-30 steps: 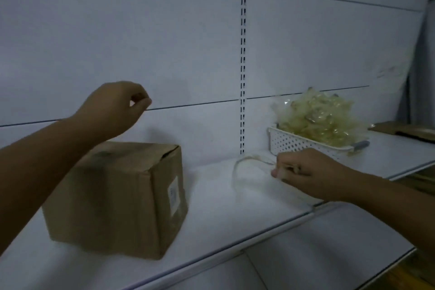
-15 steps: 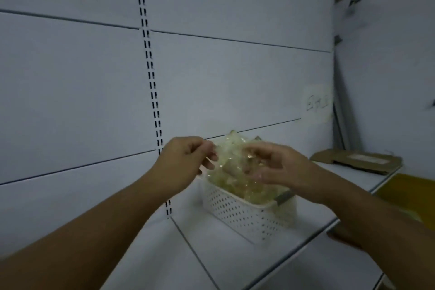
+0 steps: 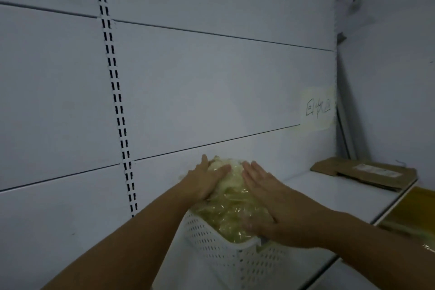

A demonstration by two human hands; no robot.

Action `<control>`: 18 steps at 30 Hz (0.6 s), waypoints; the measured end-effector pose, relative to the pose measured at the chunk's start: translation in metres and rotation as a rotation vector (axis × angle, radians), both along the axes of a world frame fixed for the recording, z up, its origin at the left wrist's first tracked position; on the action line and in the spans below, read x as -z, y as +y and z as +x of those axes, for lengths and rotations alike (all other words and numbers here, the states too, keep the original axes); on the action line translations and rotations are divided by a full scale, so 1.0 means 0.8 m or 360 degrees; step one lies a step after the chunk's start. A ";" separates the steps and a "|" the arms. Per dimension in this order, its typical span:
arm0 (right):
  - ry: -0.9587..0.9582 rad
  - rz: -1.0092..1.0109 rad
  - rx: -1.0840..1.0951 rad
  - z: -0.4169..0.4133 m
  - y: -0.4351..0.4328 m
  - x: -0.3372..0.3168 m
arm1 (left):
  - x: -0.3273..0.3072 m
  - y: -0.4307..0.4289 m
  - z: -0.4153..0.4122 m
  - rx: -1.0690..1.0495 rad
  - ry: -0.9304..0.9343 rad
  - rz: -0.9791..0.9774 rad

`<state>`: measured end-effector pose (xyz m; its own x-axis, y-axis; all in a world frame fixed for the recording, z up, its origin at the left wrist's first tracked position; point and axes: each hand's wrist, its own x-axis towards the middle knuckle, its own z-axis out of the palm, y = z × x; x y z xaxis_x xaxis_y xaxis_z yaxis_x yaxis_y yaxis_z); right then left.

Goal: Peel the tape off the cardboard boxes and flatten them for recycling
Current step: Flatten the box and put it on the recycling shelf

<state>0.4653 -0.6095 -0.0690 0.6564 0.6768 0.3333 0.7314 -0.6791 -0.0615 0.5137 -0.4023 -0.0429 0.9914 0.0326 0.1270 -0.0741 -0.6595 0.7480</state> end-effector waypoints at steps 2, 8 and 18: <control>0.0055 -0.0018 -0.0037 -0.004 -0.009 0.008 | 0.005 0.004 0.002 0.0107 0.0063 -0.0276; -0.0298 0.0447 -0.0017 -0.030 -0.061 -0.008 | 0.016 0.002 0.010 -0.0104 -0.0004 0.0515; -0.0205 -0.0149 0.0048 0.017 0.038 -0.027 | -0.016 -0.007 -0.029 -0.0054 0.0006 0.0873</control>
<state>0.4786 -0.5793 -0.0471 0.6328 0.6893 0.3526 0.7084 -0.6993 0.0958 0.4906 -0.4077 -0.0298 0.9914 -0.0053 0.1310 -0.0440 -0.9548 0.2939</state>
